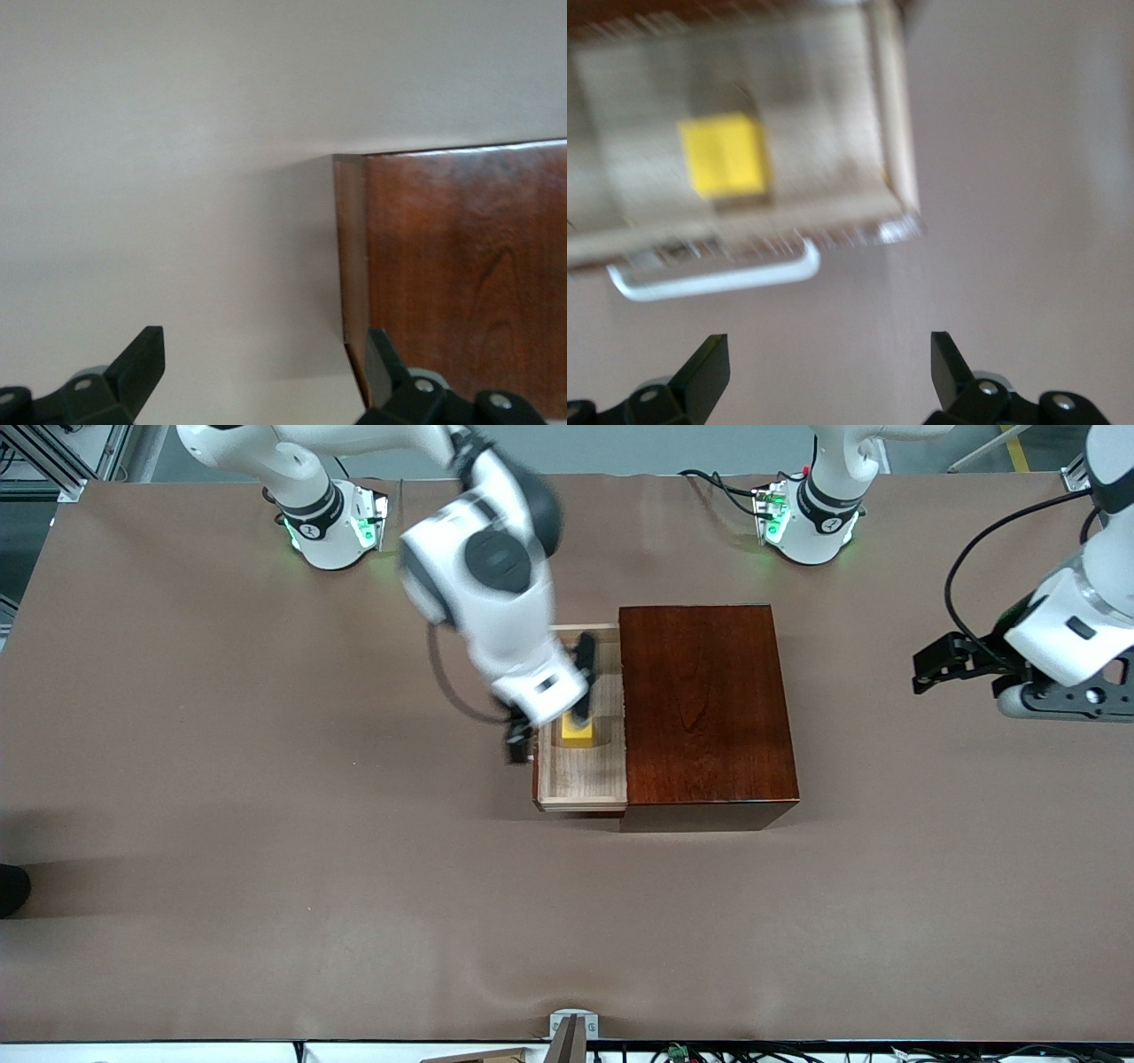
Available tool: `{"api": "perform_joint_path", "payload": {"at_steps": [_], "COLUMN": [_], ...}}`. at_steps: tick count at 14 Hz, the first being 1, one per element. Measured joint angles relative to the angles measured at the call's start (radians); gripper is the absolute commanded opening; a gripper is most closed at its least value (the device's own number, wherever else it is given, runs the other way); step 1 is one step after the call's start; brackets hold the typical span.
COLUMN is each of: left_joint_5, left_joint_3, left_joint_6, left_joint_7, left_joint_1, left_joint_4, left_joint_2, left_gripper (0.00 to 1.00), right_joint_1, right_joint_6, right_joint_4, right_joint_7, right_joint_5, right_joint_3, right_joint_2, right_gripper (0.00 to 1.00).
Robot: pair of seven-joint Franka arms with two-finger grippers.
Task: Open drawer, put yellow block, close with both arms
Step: 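Withdraw the right gripper while the left gripper reaches the drawer front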
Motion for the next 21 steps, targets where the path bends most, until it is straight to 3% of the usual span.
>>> {"api": "perform_joint_path", "payload": {"at_steps": [3,8,13,17,21], "left_joint_5": [-0.001,-0.002,-0.002,0.01,0.217], "left_joint_3": [-0.114,-0.365,-0.617,-0.654,-0.648], "left_joint_6": [0.001,0.001,0.067,0.283,0.466], "left_joint_7": [-0.006,-0.023,0.106,0.347,0.473], "left_joint_1": [-0.003,-0.012,-0.031,-0.132,-0.26], "left_joint_4": [0.002,0.002,0.008,0.069,0.125], "left_joint_2": [0.0,0.0,0.046,0.232,0.457], "left_gripper": [1.0,1.0,1.0,1.0,1.0], "right_joint_1": [-0.123,-0.328,-0.48,-0.52,-0.57], "right_joint_6": [-0.06,-0.129,-0.191,-0.284,-0.381], "right_joint_4": [0.0,-0.001,-0.012,-0.066,-0.097], "right_joint_7": [-0.008,-0.006,0.018,0.2,0.421], "right_joint_5": [0.009,0.014,0.028,0.029,0.029], "right_joint_3": [-0.002,-0.005,-0.013,-0.053,-0.055], "right_joint_2": [-0.025,-0.091,-0.16,-0.265,-0.326], "right_gripper": [1.0,1.0,1.0,1.0,1.0]}}
